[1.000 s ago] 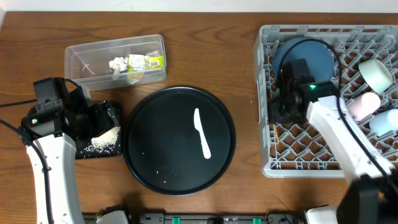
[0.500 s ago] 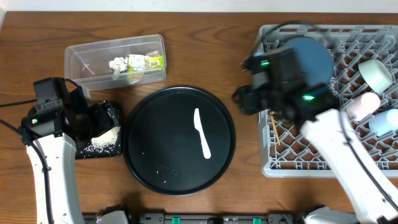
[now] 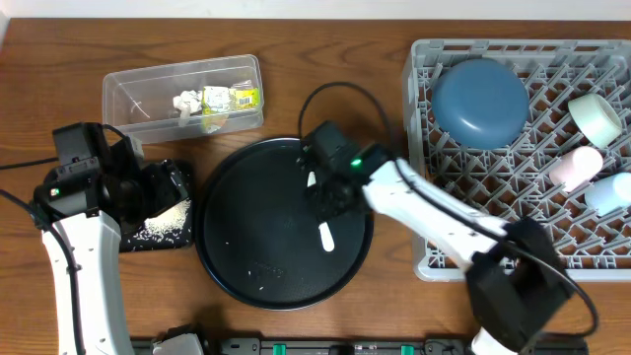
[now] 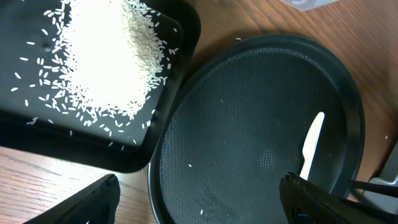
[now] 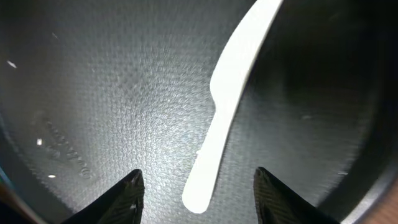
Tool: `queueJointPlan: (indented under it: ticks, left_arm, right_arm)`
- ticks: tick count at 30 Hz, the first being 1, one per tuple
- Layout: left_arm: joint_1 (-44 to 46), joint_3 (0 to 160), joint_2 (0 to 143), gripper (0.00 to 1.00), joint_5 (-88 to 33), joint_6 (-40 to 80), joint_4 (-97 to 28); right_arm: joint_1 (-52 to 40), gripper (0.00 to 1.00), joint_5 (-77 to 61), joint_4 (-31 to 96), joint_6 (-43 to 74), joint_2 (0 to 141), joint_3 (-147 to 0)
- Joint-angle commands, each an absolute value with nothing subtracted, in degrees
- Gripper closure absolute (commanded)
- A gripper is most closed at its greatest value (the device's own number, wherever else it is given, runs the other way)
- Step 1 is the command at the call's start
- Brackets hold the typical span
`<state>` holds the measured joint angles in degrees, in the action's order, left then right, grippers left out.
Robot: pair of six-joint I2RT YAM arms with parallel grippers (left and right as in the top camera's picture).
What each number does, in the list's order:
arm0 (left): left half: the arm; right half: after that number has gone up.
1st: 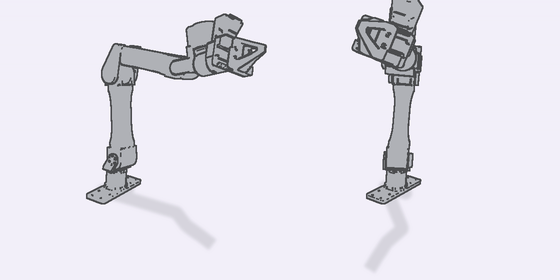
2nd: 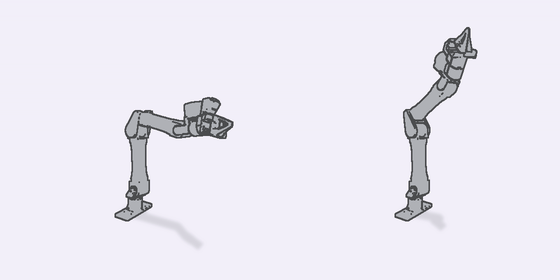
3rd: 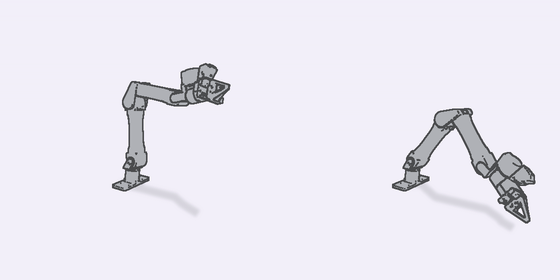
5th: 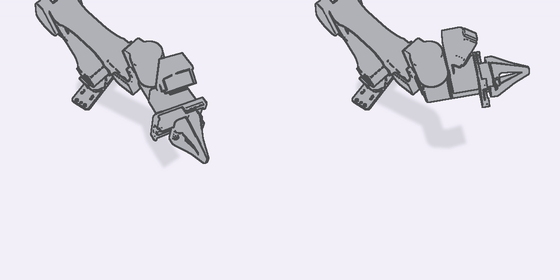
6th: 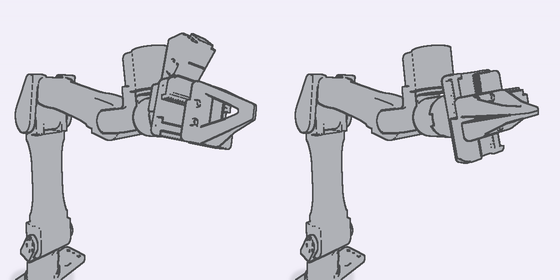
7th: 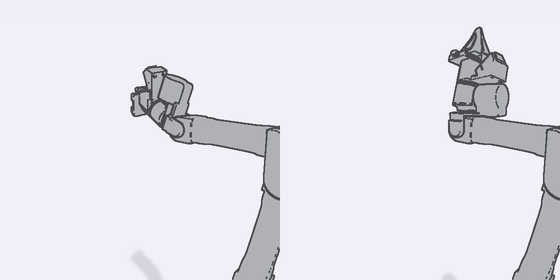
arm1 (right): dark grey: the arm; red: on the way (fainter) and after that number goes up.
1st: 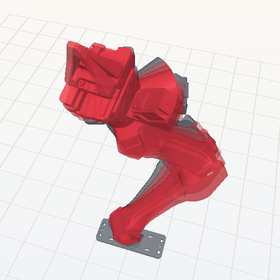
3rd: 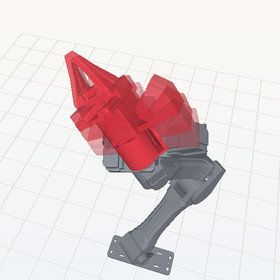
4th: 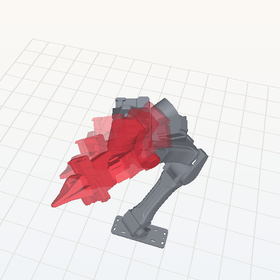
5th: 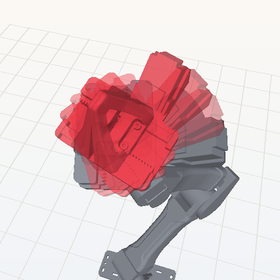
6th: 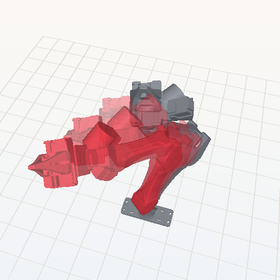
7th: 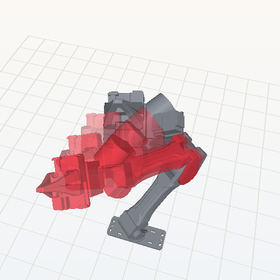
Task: Sort waste into correct bins and load items into the dishwasher rack
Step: 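Grasp the white plastic knife on the platter with the right gripper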
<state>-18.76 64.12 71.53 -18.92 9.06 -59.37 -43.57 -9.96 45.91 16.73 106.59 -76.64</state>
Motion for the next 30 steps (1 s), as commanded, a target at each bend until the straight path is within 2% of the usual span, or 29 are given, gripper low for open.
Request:
queueJointPlan:
  ticks: [1,12,15,17,19,21,23,30]
  left_arm:
    - [-19.05,64.34,71.7,0.17,-18.79,9.34,-59.53]
    - [-19.05,64.34,71.7,0.17,-18.76,9.37,-59.53]
    - [-19.05,64.34,71.7,0.16,-18.79,9.34,-59.53]
    - [-19.05,64.34,71.7,0.16,-18.76,9.37,-59.55]
    - [-19.05,64.34,71.7,0.17,-18.79,9.34,-59.53]
    - [-19.05,64.34,71.7,0.17,-18.79,9.37,-59.53]
    - [-19.05,64.34,71.7,0.16,-18.79,9.34,-59.53]
    - [-19.05,64.34,71.7,0.16,-18.76,9.37,-59.53]
  right_arm:
    - [-45.39,0.45,-6.11,45.8,21.08,108.97,-76.16]
    - [-47.27,0.46,-3.09,45.63,22.72,114.78,-76.16]
    - [-48.25,0.5,-4.12,45.45,22.72,116.62,-76.16]
    - [-49.19,0.58,-4.12,45.63,22.72,117.58,-76.16]
    - [-50.04,0.78,-4.1,46.0,23.24,118.24,-76.16]
    - [-50.68,0.93,-4.1,46.35,24.1,118.43,-76.16]
    - [-50.87,0.99,-4.08,46.52,25.17,118.43,-76.16]
    - [-49.39,0.99,-2.9,49.89,26.09,116.71,-77.6]
